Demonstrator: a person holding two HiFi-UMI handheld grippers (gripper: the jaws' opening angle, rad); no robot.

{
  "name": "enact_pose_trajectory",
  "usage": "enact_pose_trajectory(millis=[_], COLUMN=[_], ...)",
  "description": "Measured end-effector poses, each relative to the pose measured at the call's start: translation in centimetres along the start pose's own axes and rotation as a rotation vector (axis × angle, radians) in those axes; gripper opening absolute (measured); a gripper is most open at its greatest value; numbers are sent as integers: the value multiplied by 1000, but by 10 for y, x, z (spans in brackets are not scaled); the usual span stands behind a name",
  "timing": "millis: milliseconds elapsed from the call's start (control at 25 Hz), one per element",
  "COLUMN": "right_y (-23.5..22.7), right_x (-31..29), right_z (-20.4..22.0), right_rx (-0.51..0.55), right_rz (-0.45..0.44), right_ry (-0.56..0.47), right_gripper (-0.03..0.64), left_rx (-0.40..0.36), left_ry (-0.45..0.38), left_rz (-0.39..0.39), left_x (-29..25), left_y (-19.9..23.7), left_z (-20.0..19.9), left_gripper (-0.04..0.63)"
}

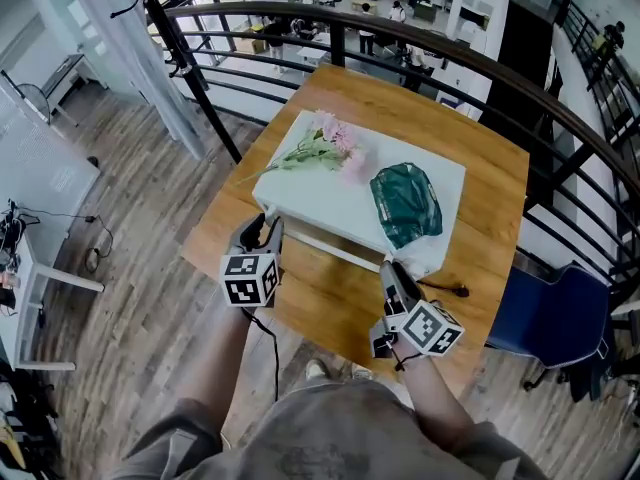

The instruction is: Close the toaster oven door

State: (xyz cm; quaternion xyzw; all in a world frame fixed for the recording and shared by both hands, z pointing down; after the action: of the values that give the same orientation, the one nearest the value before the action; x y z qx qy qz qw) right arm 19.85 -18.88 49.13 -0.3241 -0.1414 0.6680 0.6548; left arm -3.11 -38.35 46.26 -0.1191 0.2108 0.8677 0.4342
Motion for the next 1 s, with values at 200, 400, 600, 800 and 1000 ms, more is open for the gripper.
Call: enact_pose_trajectory(millis=[200, 400, 600, 800, 1000], right_y=[15, 42, 85, 127, 158], right_x=[11, 29, 48, 68, 93], right_z=[-3, -32, -81, -121, -153], right_rx=[121, 317, 536, 669, 787], right_rz=[-69, -167, -294, -397, -398], right_ry=[79, 60, -34, -119, -220], right_gripper=[127, 102, 72, 69, 54], left_rx=[-9, -45, -139, -181, -232], left_ry=[8, -70, -138, -220, -288], left_rz=[29, 51, 59, 89, 112], left_x=[13, 45, 80, 115, 153], left_y=[-7, -24, -44, -61, -76], left_z=[-6, -31, -66, -101, -127], left_gripper=[99, 83, 83, 83, 83])
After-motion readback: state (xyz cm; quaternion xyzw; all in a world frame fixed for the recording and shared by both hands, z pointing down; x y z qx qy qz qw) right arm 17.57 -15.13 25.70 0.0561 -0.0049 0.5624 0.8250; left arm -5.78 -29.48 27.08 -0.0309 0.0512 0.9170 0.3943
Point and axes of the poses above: the fingertips, and each gripper's own axes: x backward along the fingers, y to its left, z out of its underside, the point moved 5 cm from there along x, backward along the fingers, and after that the axes turned 14 degrees about x, right-handed, at the moved point
